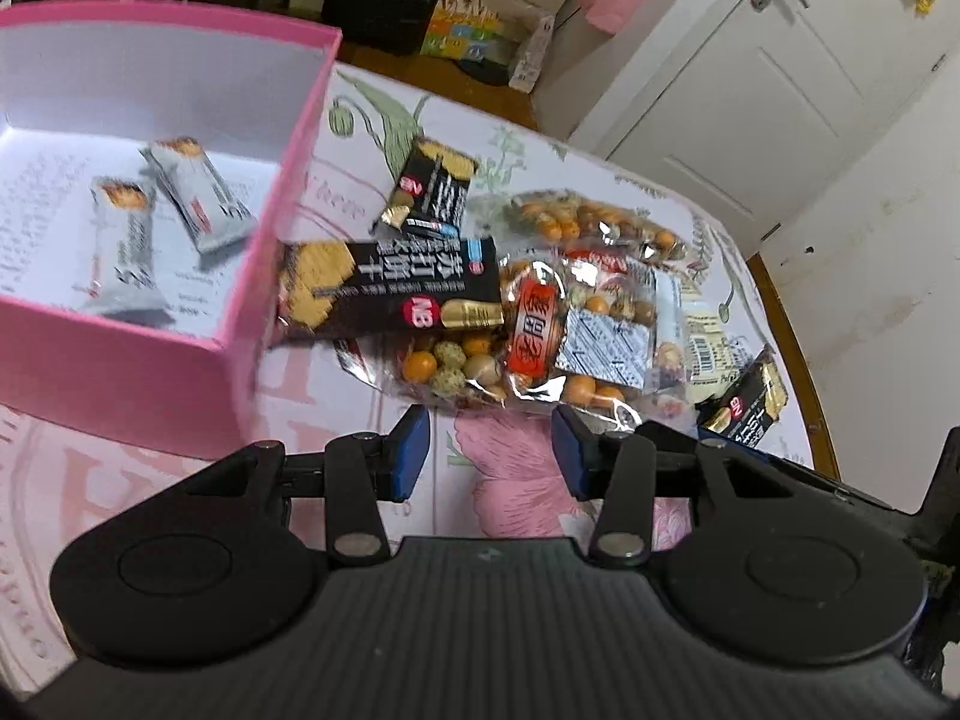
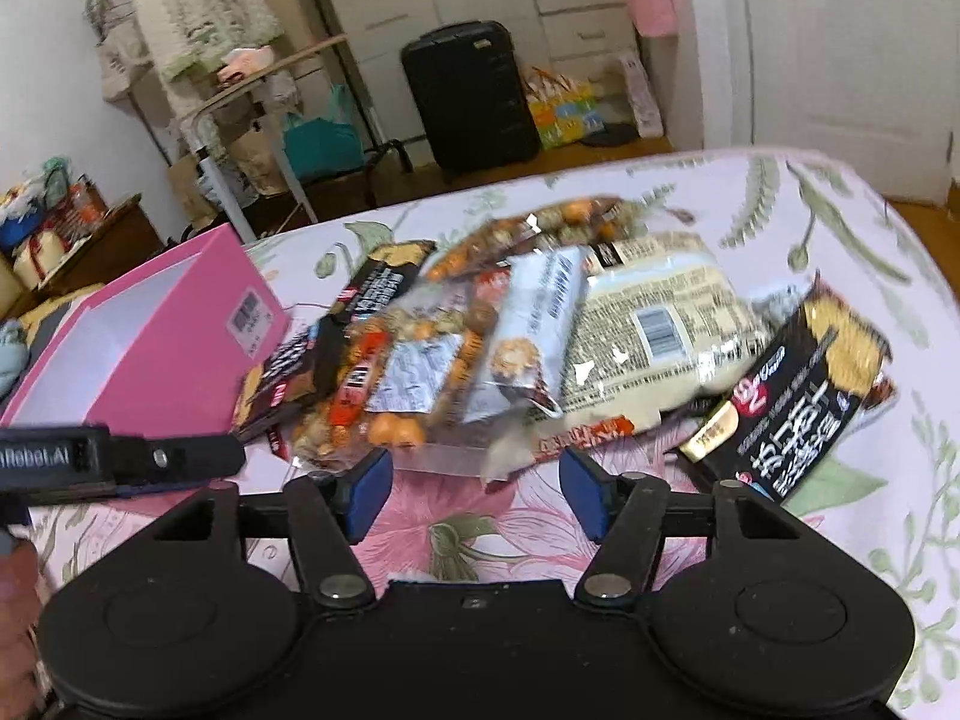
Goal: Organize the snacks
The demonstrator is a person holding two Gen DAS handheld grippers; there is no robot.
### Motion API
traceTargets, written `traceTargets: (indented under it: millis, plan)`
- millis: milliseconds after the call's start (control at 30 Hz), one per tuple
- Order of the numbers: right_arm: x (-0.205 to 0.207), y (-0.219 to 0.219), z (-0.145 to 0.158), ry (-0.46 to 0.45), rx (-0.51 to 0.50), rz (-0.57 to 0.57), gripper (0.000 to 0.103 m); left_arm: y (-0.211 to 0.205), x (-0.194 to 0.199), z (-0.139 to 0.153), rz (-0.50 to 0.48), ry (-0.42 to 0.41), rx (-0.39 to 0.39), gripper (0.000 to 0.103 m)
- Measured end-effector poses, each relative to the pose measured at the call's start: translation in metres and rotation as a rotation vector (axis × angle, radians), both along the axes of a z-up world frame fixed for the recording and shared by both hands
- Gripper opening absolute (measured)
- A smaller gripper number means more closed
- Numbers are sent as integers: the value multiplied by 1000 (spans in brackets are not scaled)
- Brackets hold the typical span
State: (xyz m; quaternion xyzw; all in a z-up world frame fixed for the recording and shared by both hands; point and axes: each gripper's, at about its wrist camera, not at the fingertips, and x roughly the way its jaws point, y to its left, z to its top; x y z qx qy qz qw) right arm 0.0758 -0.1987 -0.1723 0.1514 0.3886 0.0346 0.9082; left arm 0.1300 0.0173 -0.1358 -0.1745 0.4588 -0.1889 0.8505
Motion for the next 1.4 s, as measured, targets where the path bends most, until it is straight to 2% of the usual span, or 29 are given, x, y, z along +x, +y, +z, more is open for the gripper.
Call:
traceTargets:
  millis: [133,167,233,267,300,400,667,767,800,833,867,900,967,1067,1100,1133,1200,1300,1400]
  plan:
    - [7,-10,-3,-3,94,-1,67,-13,7,-12,19,42,-20,44]
    - [7,-10,-3,-5,110,5,64,-15,8,-15,26,58,-33,44]
    - [7,-9,-2,-8,115,18,35,-17,10,-19,37,82,-54,44]
    - [6,-8,0,-12,104,15,29,-17,10,-21,40,95,-67,44]
    - [4,-9,1,-18,98,17,10,-16,10,-22,41,100,-74,45]
    - [-3,-12,4,-14,154,45,7,-13,7,-24,47,111,-72,45]
    - [-31,5,10,105,213,179,7,5,5,-35,84,174,-108,48]
    - [-31,14,13,171,184,284,13,5,7,-38,78,178,-108,48]
    - [-29,18,16,195,129,313,18,4,9,-39,72,181,-108,48]
    - [-28,21,20,195,62,324,33,2,10,-40,67,183,-105,48]
    - [-27,23,25,183,-9,335,41,1,11,-41,64,186,-99,48]
    - [-25,23,29,170,-68,347,53,1,11,-42,65,188,-98,47]
    - [-17,17,39,124,-136,358,54,0,11,-46,68,202,-84,46]
    - [5,7,47,54,-137,409,59,1,11,-50,73,209,-88,46]
    - [14,7,45,36,-130,450,64,1,11,-50,74,209,-91,46]
    - [23,9,43,35,-130,486,68,1,12,-50,74,209,-92,45]
    - [34,22,34,48,-161,555,68,2,13,-51,75,215,-102,45]
    - [49,46,15,60,-256,682,73,4,14,-53,78,220,-112,44]
    - [52,60,0,95,-315,737,77,0,14,-52,79,218,-104,44]
